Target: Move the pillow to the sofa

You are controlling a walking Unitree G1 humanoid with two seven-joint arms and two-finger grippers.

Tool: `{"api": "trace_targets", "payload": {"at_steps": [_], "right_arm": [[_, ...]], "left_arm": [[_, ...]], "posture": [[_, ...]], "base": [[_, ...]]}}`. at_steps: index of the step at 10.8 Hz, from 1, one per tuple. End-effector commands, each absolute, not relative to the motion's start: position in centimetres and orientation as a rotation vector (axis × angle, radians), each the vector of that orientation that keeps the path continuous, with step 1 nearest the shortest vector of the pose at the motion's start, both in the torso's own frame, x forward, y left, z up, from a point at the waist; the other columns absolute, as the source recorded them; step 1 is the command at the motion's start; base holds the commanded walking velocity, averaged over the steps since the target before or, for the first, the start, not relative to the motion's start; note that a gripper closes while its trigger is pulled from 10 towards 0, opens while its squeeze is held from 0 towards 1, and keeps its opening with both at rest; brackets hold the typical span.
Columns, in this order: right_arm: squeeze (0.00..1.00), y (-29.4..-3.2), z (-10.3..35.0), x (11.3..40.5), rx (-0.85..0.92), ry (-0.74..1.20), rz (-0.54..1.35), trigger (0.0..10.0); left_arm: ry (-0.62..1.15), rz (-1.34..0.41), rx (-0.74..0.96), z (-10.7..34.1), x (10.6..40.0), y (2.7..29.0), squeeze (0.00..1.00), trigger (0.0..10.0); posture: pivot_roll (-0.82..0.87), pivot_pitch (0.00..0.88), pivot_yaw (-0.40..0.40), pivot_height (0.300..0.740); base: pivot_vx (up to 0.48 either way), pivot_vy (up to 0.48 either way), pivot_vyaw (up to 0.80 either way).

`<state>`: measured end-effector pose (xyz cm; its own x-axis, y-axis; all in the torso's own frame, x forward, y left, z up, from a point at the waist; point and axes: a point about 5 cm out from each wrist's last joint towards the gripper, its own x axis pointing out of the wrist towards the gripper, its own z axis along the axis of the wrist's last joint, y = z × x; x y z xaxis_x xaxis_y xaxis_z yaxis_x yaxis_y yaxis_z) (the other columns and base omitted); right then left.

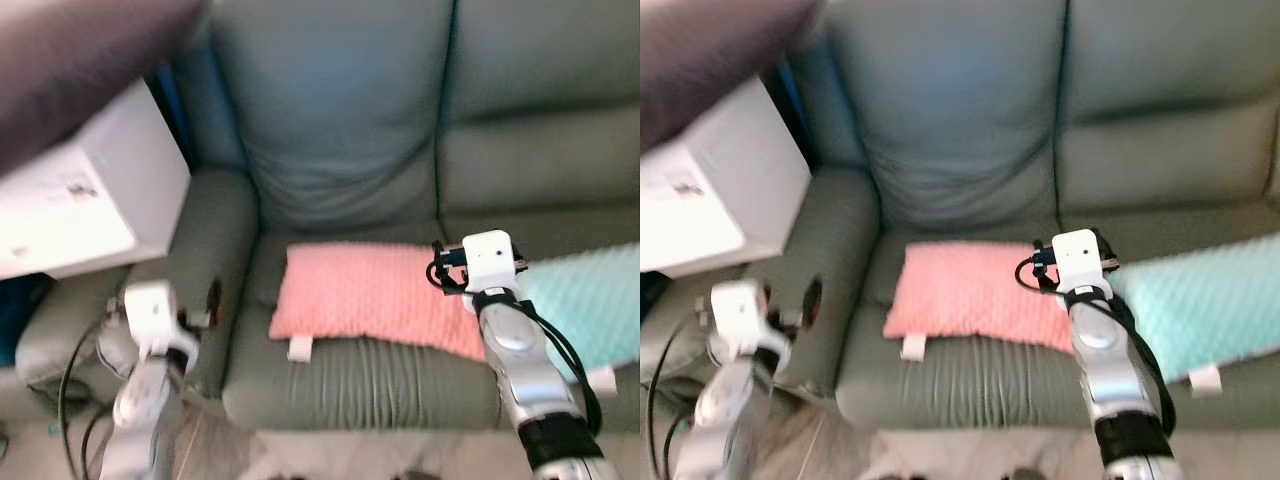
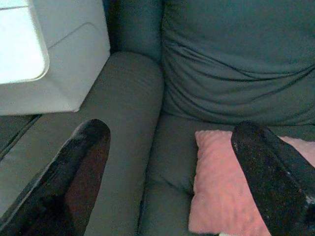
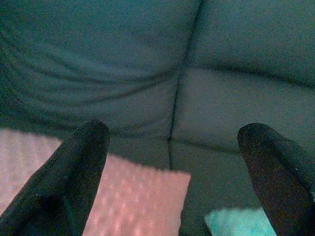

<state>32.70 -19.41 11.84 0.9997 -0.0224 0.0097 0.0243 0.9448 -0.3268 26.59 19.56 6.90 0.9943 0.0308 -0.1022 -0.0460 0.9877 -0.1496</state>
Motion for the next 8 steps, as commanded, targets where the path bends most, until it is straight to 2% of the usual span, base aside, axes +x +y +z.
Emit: {"api": "trace_targets", "payload": {"at_steps": [1, 2, 5, 8], "right_arm": [[0.0, -18.7, 11.2, 31.9, -0.306, 0.021, -0.007, 10.0], [0.0, -18.4, 10.4, 31.2, -0.335, 0.009, 0.023, 10.0], [0.0, -19.0, 6.7, 30.3, -0.306, 0.171, 0.005, 10.0], [0.0, -19.2, 5.6, 30.8, -0.336, 0.215, 0.029, 10.0]], "left_arm": [[0.118, 0.061, -0.115, 6.3, 25.9, 20.5, 0.0, 10.0], [0.161, 0.104, -0.078, 4.7, 24.9, 21.2, 0.0, 10.0], [0.382, 0.251, -0.092, -1.0, 21.6, 24.2, 0.0, 10.0], [0.499, 0.393, -0.105, -3.3, 19.8, 26.3, 0.0, 10.0]], "posture": [[-0.25, 0.002, 0.145, 0.74], [-0.24, 0.0, 0.138, 0.74], [-0.24, 0.0, 0.112, 0.74], [-0.23, 0.0, 0.076, 0.74]], "base": [[0.0, 0.0, 0.0], [0.0, 0.0, 0.0], [0.0, 0.0, 0.0], [0.0, 0.0, 0.0]]}}
